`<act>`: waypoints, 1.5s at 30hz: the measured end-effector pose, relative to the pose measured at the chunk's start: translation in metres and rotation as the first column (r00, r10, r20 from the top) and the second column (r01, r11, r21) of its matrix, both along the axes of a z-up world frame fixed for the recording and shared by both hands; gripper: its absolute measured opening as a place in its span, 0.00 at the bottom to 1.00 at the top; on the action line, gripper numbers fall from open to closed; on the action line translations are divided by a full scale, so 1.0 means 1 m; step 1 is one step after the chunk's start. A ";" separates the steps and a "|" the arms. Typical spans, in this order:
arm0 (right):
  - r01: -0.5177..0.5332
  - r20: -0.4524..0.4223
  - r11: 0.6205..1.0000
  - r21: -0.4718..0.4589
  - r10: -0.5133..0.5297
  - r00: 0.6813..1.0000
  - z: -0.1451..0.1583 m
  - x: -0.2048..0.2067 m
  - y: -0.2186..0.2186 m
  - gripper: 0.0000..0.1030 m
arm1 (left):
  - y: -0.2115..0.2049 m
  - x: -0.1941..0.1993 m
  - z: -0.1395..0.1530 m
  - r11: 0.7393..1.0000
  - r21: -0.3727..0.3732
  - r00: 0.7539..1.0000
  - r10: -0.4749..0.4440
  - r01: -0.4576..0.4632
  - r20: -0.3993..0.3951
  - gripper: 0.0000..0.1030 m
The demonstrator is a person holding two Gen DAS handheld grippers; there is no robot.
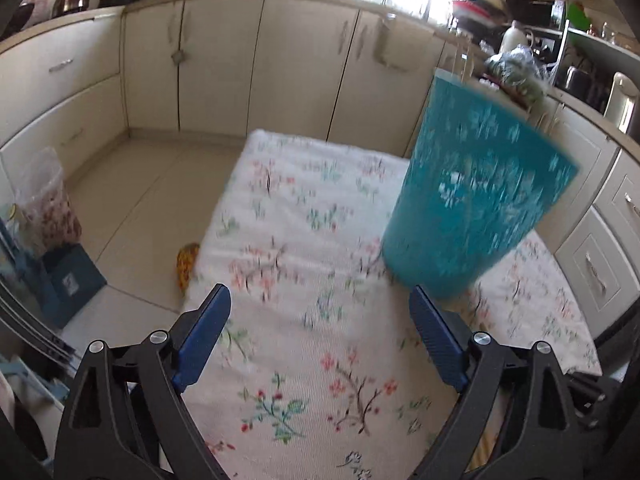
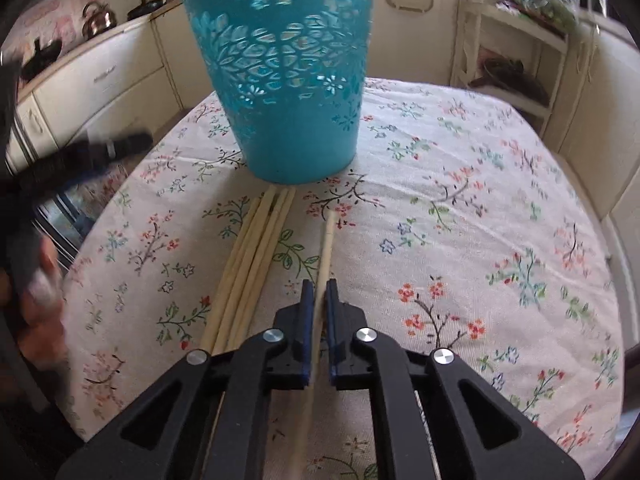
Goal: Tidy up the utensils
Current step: 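Grasp a wooden stick with the right tool and lift it over the basket, then lower the stick into the teal basket and open the right tool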
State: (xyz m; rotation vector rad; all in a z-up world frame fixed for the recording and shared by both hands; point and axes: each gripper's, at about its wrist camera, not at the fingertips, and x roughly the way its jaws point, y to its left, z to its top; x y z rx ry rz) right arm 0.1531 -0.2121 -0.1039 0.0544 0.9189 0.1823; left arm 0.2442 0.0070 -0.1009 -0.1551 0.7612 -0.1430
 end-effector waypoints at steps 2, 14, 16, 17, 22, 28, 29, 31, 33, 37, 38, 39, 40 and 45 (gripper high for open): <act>0.044 -0.028 0.990 0.136 -0.040 0.999 0.000 -0.002 -0.019 0.06 | 0.000 0.004 -0.009 1.000 -0.014 0.998 -0.003 0.002 -0.056 0.84; -0.089 0.371 0.883 0.460 -0.100 0.923 0.142 -0.009 -0.040 0.06 | 0.013 0.005 -0.019 0.995 -0.093 0.995 0.012 -0.022 -0.099 0.84; -0.111 0.436 0.883 0.457 -0.114 0.893 0.167 0.009 -0.034 0.06 | 0.012 0.007 -0.020 0.995 -0.101 0.995 0.013 -0.023 -0.104 0.84; -0.122 0.468 0.882 0.455 -0.120 0.875 0.179 0.021 -0.031 0.06 | 0.013 0.007 -0.020 0.994 -0.106 0.995 0.012 -0.023 -0.102 0.84; -0.066 0.546 0.913 0.403 -0.182 0.818 0.201 0.085 -0.014 0.06 | 0.010 0.008 -0.020 0.995 -0.102 0.995 0.009 -0.020 -0.104 0.86; 0.045 0.488 0.942 0.334 -0.213 0.846 0.176 0.136 -0.009 0.06 | 0.008 0.009 -0.021 0.994 -0.106 0.994 0.003 -0.015 -0.105 0.87; 0.055 0.466 0.949 0.310 -0.202 0.862 0.170 0.141 -0.007 0.06 | 0.008 0.009 -0.021 0.994 -0.107 0.995 0.003 -0.014 -0.105 0.87; 0.053 0.436 0.959 0.278 -0.175 0.883 0.160 0.140 -0.001 0.07 | 0.009 0.009 -0.021 0.994 -0.112 0.995 0.002 -0.014 -0.104 0.88; 0.029 0.415 0.969 0.246 -0.132 0.900 0.151 0.136 0.005 0.07 | 0.009 0.009 -0.021 0.993 -0.116 0.995 0.002 -0.014 -0.103 0.88; -0.009 0.399 0.980 0.201 -0.074 0.914 0.146 0.122 0.009 0.17 | 0.009 0.009 -0.021 0.993 -0.119 0.995 0.002 -0.014 -0.102 0.88; -0.006 0.411 0.979 0.202 -0.079 0.908 0.149 0.114 0.005 0.24 | 0.009 0.009 -0.021 0.993 -0.118 0.995 0.002 -0.014 -0.102 0.88; -0.003 0.428 0.978 0.210 -0.089 0.899 0.153 0.106 0.000 0.28 | 0.010 0.009 -0.021 0.993 -0.118 0.995 0.002 -0.014 -0.102 0.88; 0.002 0.445 0.976 0.216 -0.100 0.890 0.158 0.098 -0.003 0.31 | 0.010 0.009 -0.021 0.993 -0.119 0.995 0.002 -0.014 -0.102 0.88; 0.042 0.492 0.965 0.260 -0.170 0.854 0.164 0.036 -0.029 0.48 | 0.010 0.009 -0.021 0.992 -0.124 0.995 0.002 -0.015 -0.101 0.88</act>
